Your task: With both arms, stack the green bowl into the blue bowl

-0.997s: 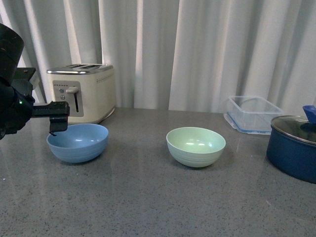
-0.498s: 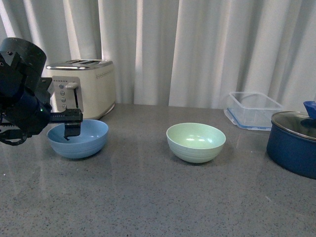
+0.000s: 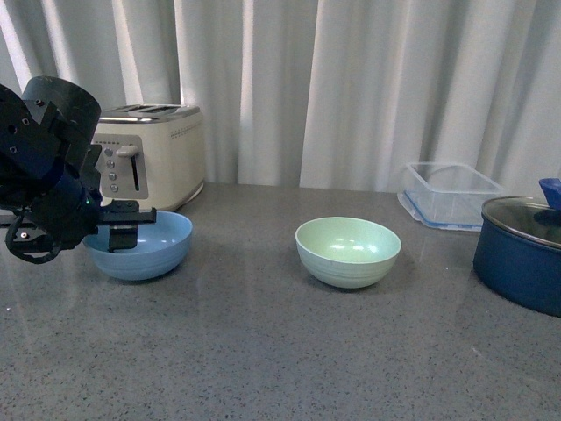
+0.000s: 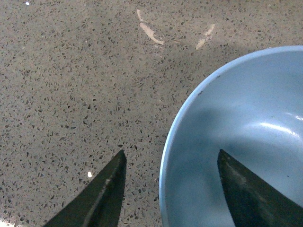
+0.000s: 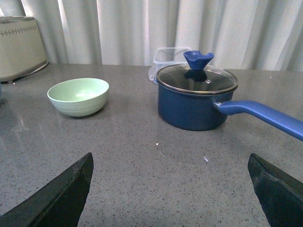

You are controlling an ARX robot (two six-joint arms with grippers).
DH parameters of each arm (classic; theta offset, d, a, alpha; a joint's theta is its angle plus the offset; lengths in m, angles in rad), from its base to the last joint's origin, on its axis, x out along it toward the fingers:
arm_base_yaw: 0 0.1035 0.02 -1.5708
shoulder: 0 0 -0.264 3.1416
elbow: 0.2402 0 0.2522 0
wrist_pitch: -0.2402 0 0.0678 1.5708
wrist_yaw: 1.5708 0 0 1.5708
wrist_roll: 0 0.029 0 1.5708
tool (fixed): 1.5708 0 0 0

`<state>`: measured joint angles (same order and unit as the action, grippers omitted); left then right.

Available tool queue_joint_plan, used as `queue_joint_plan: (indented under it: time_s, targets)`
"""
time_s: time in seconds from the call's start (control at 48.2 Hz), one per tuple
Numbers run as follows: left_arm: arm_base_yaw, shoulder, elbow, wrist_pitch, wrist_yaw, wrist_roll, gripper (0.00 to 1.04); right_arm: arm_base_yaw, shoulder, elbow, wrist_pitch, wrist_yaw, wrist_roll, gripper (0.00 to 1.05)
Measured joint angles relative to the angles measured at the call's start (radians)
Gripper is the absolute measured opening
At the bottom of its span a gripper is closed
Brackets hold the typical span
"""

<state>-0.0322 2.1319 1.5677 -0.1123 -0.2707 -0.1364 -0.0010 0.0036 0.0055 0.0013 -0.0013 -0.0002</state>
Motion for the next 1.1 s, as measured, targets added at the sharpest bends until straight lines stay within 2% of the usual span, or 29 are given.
queue_joint_plan:
  time_s: [0.062,0.208,0.332,0.727,1.101]
  targets:
    - [-0.001,0.0,0.0,-0.007,0.001,-0.001,0.51,0.0,0.0,0.0,0.0,0.0,0.0,0.95]
    - [-0.003,0.0,0.0,-0.04,0.004,-0.033,0.23,0.0,0.0,0.0,0.0,0.0,0.0,0.95]
    - [-0.003,-0.013,0.0,-0.043,0.023,-0.082,0.05,0.0,0.0,0.0,0.0,0.0,0.0,0.95]
    - [-0.014,-0.051,0.023,-0.059,0.014,-0.112,0.04,0.0,0.0,0.0,0.0,0.0,0.0,0.95]
    - [-0.083,-0.079,0.093,-0.09,0.026,-0.137,0.04,0.0,0.0,0.0,0.0,0.0,0.0,0.95]
